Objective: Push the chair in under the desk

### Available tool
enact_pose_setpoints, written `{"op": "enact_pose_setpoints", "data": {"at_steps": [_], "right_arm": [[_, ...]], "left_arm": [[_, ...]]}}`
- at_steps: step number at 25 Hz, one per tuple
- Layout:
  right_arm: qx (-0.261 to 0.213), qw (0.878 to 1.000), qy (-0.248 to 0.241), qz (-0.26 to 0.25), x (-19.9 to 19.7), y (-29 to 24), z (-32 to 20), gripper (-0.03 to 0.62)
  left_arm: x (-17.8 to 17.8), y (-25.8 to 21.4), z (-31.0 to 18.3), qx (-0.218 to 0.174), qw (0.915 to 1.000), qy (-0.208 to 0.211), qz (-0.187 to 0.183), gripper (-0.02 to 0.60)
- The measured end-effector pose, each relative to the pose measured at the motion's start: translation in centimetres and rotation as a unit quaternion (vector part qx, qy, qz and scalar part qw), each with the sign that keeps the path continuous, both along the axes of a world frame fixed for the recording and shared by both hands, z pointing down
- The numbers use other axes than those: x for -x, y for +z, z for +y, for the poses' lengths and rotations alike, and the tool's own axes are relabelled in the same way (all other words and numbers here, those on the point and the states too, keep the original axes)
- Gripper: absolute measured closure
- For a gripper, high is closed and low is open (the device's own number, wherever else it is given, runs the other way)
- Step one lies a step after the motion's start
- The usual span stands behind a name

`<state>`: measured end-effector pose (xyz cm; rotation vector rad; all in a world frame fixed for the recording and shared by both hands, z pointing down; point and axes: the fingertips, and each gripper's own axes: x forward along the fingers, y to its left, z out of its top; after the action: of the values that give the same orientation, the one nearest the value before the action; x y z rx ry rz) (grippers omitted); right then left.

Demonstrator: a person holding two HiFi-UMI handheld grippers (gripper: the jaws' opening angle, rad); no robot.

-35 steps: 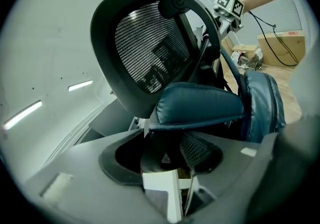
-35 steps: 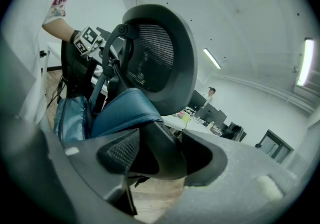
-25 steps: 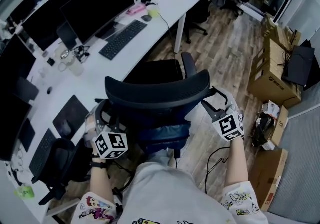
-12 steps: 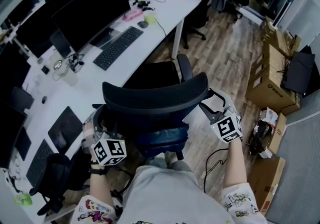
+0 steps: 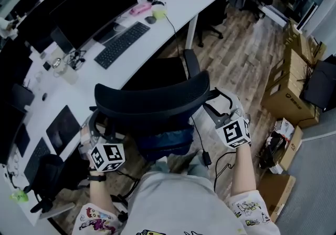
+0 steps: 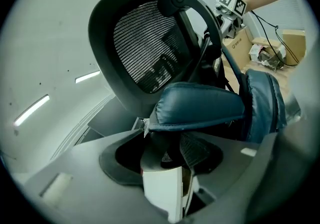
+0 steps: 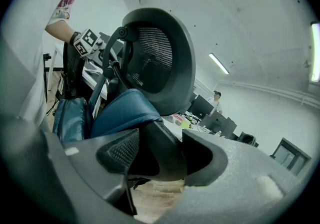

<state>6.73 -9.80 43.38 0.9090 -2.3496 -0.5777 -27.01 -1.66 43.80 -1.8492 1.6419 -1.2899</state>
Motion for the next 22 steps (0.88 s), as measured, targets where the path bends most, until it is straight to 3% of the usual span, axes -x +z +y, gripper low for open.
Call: {"op": "enact_pose_setpoints", "data": {"at_steps": [16, 22], "right_arm": [[-0.005, 0.994, -0.113, -0.002, -4.2, 0.1, -5.8, 0.329], [-0.005, 0.990, -0.143, 0.000, -4.8, 0.0, -7.7, 0.327]], "left_arm": [[-6.4, 0.6, 0.8, -0.014, 0.9932, -0.116, 0.002, 0.344], [-7.8, 0.6, 0.7, -0.021, 0.9897, -0.142, 0.007, 0.342]]}}
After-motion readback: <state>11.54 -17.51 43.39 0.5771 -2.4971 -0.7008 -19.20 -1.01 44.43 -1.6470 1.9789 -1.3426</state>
